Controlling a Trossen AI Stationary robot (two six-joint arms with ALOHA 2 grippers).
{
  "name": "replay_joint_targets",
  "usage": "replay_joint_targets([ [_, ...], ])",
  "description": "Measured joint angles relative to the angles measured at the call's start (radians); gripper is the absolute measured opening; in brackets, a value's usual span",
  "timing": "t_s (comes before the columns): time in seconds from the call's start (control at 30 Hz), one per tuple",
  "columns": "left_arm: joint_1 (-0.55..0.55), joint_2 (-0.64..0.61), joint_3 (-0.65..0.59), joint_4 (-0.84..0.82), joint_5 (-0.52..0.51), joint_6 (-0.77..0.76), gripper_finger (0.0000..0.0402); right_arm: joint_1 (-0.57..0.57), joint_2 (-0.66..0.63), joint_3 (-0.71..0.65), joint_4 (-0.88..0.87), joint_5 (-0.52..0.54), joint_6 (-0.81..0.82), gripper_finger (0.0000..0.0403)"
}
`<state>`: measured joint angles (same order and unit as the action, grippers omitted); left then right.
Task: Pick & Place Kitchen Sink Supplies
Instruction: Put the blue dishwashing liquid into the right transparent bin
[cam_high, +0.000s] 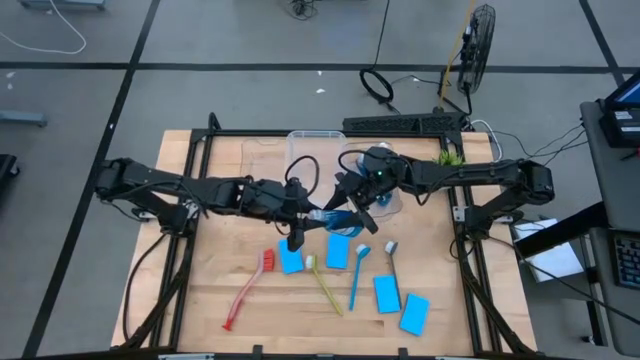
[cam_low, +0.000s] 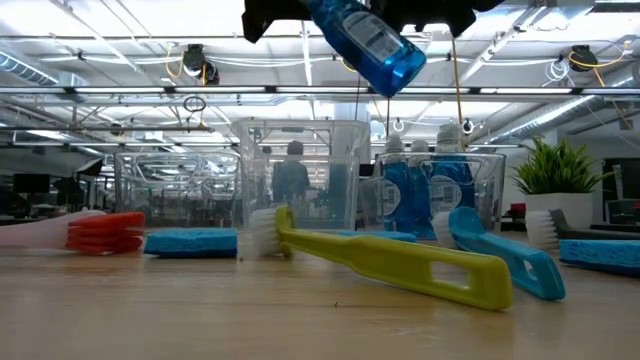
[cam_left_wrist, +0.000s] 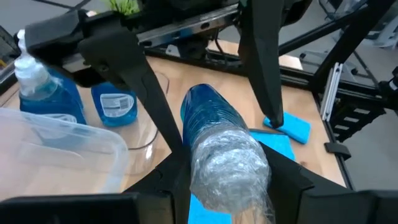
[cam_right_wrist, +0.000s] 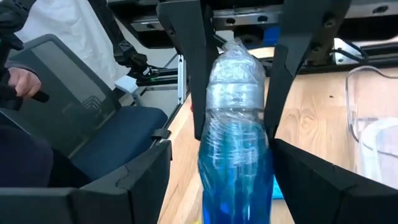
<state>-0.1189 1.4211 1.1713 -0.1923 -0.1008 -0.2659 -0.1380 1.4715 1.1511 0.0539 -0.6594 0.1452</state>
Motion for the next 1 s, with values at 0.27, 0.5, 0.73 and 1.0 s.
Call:
replay_joint_targets([
  [0.27,0.007,0.001,0.000,0.026,0.010,0.009,0.0142,0.006,0.000,0.000,-0.037,0.004,-0.006,0.0210],
  [0.5,0.007,0.001,0.000,0.030,0.025,0.002,0.0142,0.008,0.000,0.000,-0.038,0.002,-0.011,0.0163],
  [0.73,0.007,0.001,0.000,0.028,0.024,-0.004,0.0142,0.008,0.000,0.000,-0.043,0.000,-0.007,0.0147],
  [1.0,0.007,0.000,0.001,0.031,-0.007,-0.041,0.0214,0.008,0.000,0.000,-0.036,0.002,-0.009,0.0140],
])
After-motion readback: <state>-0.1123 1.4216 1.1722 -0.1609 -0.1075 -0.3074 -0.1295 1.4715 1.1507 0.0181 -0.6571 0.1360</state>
